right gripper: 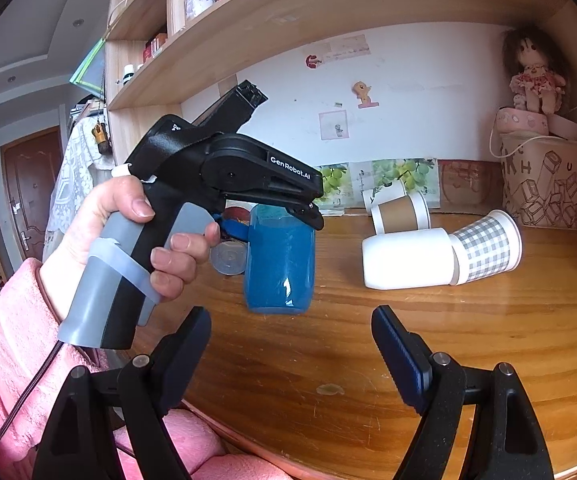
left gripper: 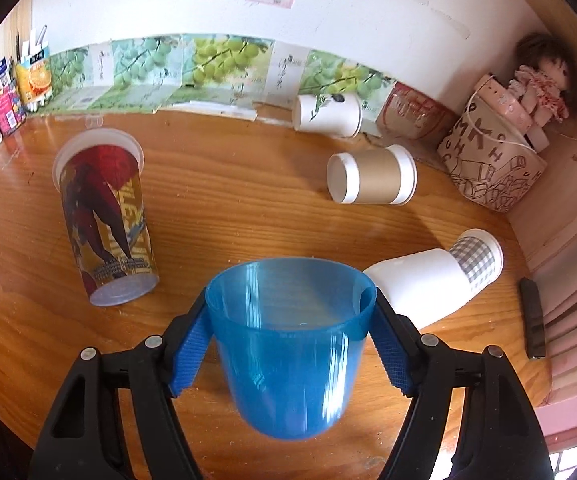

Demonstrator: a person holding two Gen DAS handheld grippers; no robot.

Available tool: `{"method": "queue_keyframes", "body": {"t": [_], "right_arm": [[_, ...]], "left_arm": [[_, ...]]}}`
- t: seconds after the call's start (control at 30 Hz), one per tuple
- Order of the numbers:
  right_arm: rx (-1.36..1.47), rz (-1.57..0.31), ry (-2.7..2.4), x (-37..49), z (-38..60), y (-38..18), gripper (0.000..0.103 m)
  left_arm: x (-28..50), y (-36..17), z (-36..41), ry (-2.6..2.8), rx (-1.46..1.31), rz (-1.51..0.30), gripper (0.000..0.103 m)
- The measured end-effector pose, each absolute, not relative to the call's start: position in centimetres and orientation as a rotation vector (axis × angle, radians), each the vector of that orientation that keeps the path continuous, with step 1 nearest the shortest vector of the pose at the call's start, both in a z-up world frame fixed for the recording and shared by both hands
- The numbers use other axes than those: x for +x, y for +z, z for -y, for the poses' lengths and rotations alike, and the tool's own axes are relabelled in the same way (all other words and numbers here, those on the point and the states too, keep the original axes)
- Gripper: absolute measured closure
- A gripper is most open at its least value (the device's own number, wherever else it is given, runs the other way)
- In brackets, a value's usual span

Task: Flip cup upright
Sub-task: 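Rotate the blue cup upright with the left tool and set it down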

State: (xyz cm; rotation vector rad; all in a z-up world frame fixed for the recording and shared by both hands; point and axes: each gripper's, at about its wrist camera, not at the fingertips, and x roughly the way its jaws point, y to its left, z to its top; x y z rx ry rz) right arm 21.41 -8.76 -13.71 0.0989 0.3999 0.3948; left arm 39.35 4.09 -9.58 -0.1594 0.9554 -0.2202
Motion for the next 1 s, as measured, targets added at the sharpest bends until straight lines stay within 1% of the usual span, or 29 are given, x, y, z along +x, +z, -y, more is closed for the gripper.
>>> {"method": "queue_keyframes", "body": {"t": [0.6, 0.63, 0.7, 0.73, 0.77, 0.8, 0.9, 1.0], "right_arm": [[0.048, -0.381, 0.36, 19.8, 8.1, -12.1, 0.02], [0.047, -0.38, 0.354, 19.7, 8.1, -12.0, 0.019], [0.046, -0.371, 0.339, 19.4, 7.9, -11.7, 0.011], [0.049, -0.361, 0.336, 19.2, 7.8, -11.5, 0.009], [0.054, -0.351, 0.335, 19.0, 7.7, -11.2, 0.005], [0.058, -0.342, 0.334, 18.8, 7.6, -11.0, 0.003], [0.054, -0.338, 0.329, 18.3, 7.1, -10.5, 0.0], [0.019, -0.337, 0.32, 17.7, 6.3, -10.0, 0.0]], "left_arm": [[36.8, -8.0, -3.7, -0.277, -0.115, -0.905, 0.026], [36.7, -7.8, -3.8, -0.284, -0.119, -0.903, 0.026], [36.5, -7.2, -3.8, -0.292, -0.122, -0.893, 0.026], [36.3, -7.0, -3.9, -0.294, -0.124, -0.883, 0.025], [36.1, -6.6, -4.0, -0.3, -0.127, -0.867, 0.025], [35.7, -6.1, -4.2, -0.306, -0.132, -0.843, 0.022], [34.8, -4.9, -4.6, -0.311, -0.13, -0.788, 0.015], [33.8, -3.8, -5.3, -0.316, -0.117, -0.751, 0.015]]}}
